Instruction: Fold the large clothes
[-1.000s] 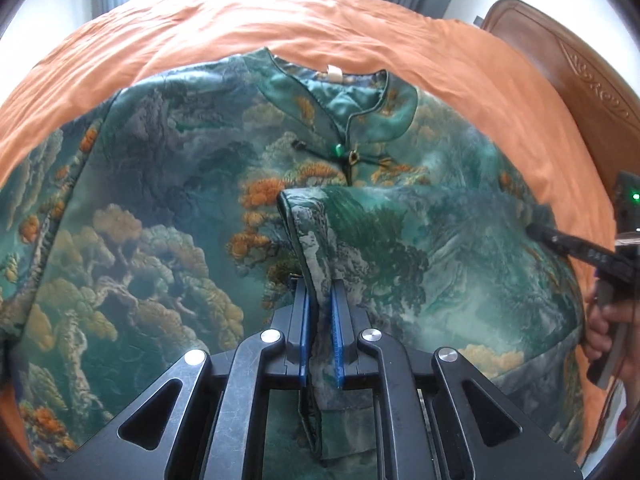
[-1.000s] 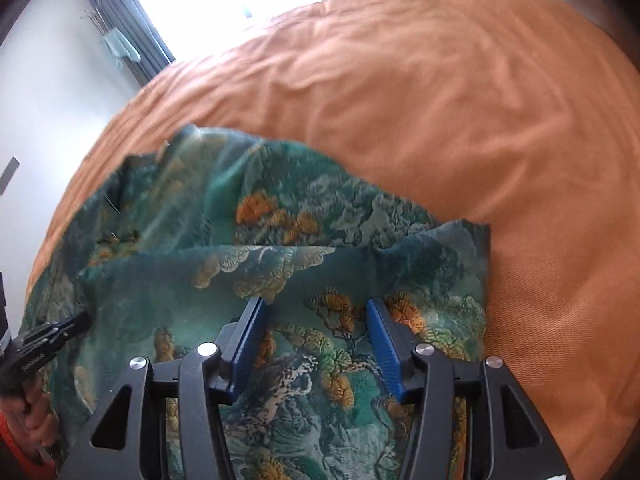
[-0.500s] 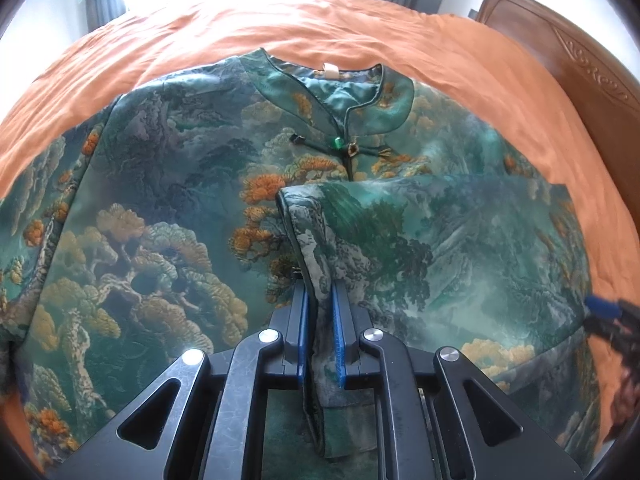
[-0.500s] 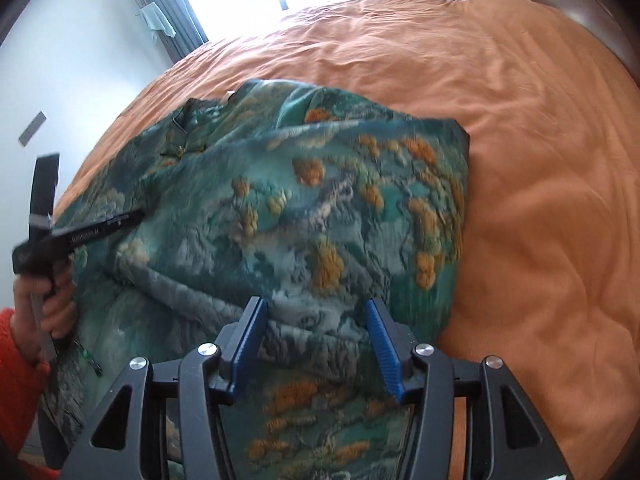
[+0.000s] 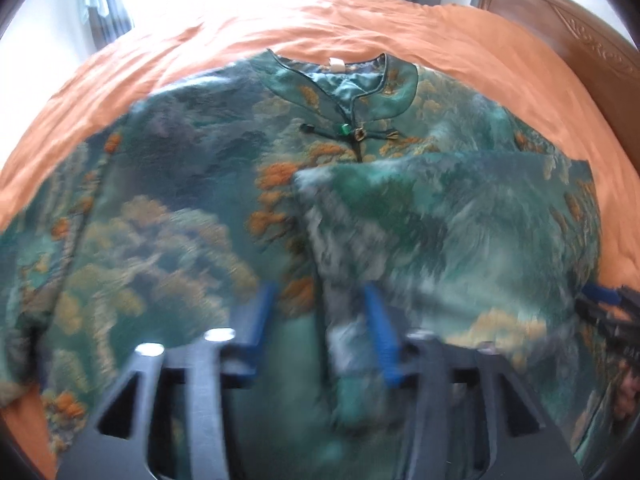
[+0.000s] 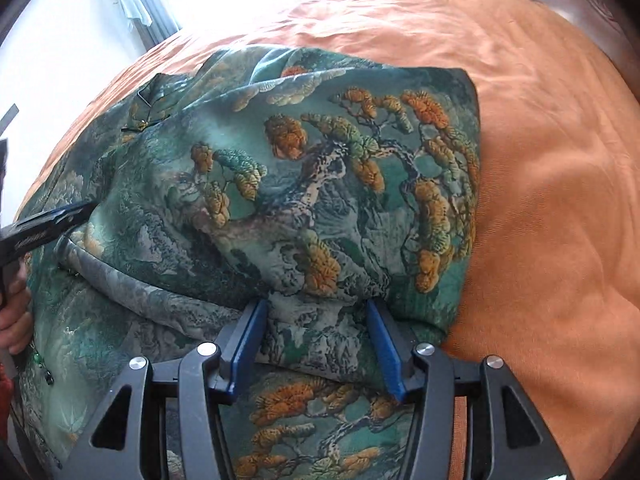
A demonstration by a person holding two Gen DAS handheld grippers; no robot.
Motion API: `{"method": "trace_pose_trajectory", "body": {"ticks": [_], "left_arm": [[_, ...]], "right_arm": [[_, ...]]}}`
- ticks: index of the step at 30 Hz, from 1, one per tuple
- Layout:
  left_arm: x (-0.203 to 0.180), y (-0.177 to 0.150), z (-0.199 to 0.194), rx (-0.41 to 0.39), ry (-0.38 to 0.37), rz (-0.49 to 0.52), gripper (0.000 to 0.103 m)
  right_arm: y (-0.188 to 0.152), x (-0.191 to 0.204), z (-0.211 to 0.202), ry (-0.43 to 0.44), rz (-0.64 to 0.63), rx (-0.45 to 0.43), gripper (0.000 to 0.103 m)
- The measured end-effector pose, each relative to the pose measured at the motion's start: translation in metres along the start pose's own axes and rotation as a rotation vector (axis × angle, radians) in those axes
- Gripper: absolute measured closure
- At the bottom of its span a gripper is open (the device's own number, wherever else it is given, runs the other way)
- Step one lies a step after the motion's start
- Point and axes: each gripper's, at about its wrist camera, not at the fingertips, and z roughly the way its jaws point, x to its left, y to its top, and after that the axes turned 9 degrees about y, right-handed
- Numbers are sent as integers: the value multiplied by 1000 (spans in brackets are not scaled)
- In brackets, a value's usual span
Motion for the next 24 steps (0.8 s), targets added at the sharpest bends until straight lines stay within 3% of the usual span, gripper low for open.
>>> {"method": "trace_pose_trajectory", "body": {"ticks": [2, 4, 8, 15, 19, 24], "left_arm": [[14, -12, -16, -16, 16, 13, 23], [31, -24, -30, -15, 12, 26, 20], [71, -56, -63, -28, 122, 77, 17], [174, -114, -107, -49, 314, 33, 12], [250, -128, -115, -8, 357, -90, 12], [370, -136, -121, 7, 417, -382, 12]], "right_arm": [[-4, 3, -6, -21, -11, -4, 49], [-8, 10, -11, -61, -36, -2, 46], [-22, 30, -29, -126, -85, -10, 43], [-62, 78, -79, 19, -103, -86, 43], [-85, 114, -103, 86, -144, -125, 43], [-109, 158, -112, 134, -208, -136, 43]]}}
